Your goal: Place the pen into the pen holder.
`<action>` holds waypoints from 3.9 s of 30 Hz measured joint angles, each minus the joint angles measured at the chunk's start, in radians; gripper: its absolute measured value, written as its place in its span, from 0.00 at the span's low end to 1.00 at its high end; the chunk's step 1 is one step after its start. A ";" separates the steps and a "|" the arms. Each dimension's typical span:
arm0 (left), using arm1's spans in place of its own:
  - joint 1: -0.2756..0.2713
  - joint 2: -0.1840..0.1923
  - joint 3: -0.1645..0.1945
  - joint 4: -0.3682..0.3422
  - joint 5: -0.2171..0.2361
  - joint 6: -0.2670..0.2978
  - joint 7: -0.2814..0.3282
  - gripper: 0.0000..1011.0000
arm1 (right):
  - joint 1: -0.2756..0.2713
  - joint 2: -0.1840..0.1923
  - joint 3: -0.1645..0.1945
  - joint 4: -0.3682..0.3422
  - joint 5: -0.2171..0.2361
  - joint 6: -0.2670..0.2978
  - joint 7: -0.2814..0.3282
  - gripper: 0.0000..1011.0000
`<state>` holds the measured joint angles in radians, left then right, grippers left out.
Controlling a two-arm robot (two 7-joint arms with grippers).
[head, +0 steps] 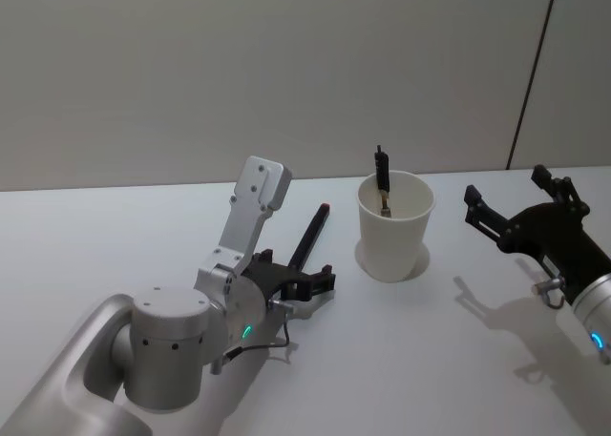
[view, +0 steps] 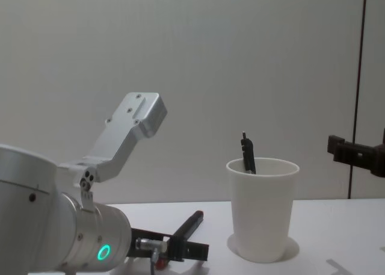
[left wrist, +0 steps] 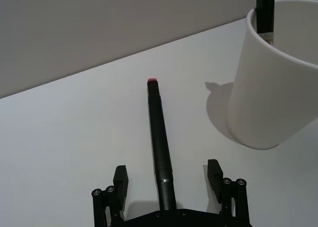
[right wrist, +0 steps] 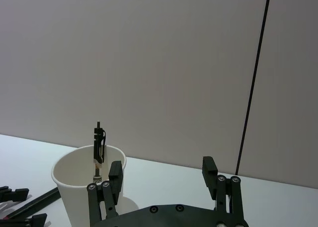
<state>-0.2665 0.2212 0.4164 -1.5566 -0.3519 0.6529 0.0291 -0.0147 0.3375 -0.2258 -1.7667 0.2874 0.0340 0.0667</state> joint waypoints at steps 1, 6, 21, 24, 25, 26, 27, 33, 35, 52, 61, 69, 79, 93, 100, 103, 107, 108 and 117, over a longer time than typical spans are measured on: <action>0.000 0.000 0.000 0.000 0.000 0.000 0.000 0.99 | 0.000 0.000 0.000 0.000 0.000 0.000 0.000 0.99; 0.000 -0.001 -0.001 0.001 -0.001 0.001 0.002 0.96 | 0.000 0.000 0.000 0.000 0.000 0.000 0.000 0.99; 0.001 -0.002 -0.004 0.003 -0.003 0.002 0.007 0.59 | 0.000 0.000 0.000 0.000 0.000 0.000 0.000 0.99; 0.001 -0.002 -0.004 0.003 -0.003 0.003 0.007 0.56 | 0.000 0.000 0.000 0.000 0.000 0.000 0.000 0.99; 0.001 -0.002 -0.004 0.003 -0.004 0.003 0.007 0.55 | 0.000 0.000 0.000 0.000 0.000 0.000 0.000 0.99; 0.001 -0.002 -0.004 0.003 -0.004 0.003 0.007 0.54 | 0.000 0.000 0.000 0.000 0.000 0.000 0.000 0.99; 0.001 -0.002 -0.004 0.003 -0.004 0.003 0.007 0.53 | 0.000 0.000 0.000 0.000 0.000 0.000 0.000 0.99; 0.001 -0.002 -0.004 0.003 -0.004 0.003 0.006 0.50 | 0.000 0.000 0.000 0.000 0.000 0.000 0.000 0.99; 0.001 -0.002 -0.004 0.003 -0.004 0.003 0.005 0.48 | 0.000 0.000 0.000 0.000 0.000 0.000 0.000 0.99; 0.008 0.008 -0.007 -0.004 0.006 -0.020 -0.036 0.23 | 0.000 0.000 0.000 0.000 0.000 0.000 0.000 0.99; 0.010 0.011 -0.010 -0.010 0.010 -0.030 -0.046 0.17 | 0.000 0.000 0.000 0.000 0.000 0.000 0.000 0.99; 0.012 0.013 -0.011 -0.012 0.012 -0.035 -0.050 0.17 | 0.000 0.000 0.000 0.000 0.000 0.000 0.000 0.99; 0.024 0.013 -0.022 -0.023 0.000 -0.065 0.000 0.17 | 0.000 0.000 0.000 0.000 0.000 0.000 0.000 0.99; 0.051 0.033 -0.060 -0.077 -0.024 -0.154 0.108 0.17 | 0.000 0.000 0.000 0.000 0.000 0.000 0.000 0.99; 0.065 0.052 -0.080 -0.113 -0.025 -0.193 0.130 0.17 | 0.000 0.000 0.000 0.000 0.000 0.000 0.000 0.99; 0.071 0.058 -0.086 -0.124 -0.022 -0.210 0.133 0.17 | 0.000 0.000 0.000 0.000 0.000 0.000 0.000 0.99; 0.081 0.071 -0.096 -0.141 -0.014 -0.256 0.134 0.17 | 0.000 0.000 0.000 0.000 0.000 0.000 0.000 0.99; 0.083 0.073 -0.097 -0.143 -0.012 -0.264 0.133 0.17 | 0.000 0.000 0.000 0.000 0.000 0.000 0.000 0.99; 0.095 0.096 -0.113 -0.160 0.005 -0.382 0.075 0.17 | 0.000 0.000 0.000 0.000 0.000 0.000 0.000 0.99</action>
<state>-0.1717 0.3167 0.3032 -1.7168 -0.3466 0.2705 0.1038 -0.0146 0.3375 -0.2259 -1.7668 0.2873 0.0340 0.0667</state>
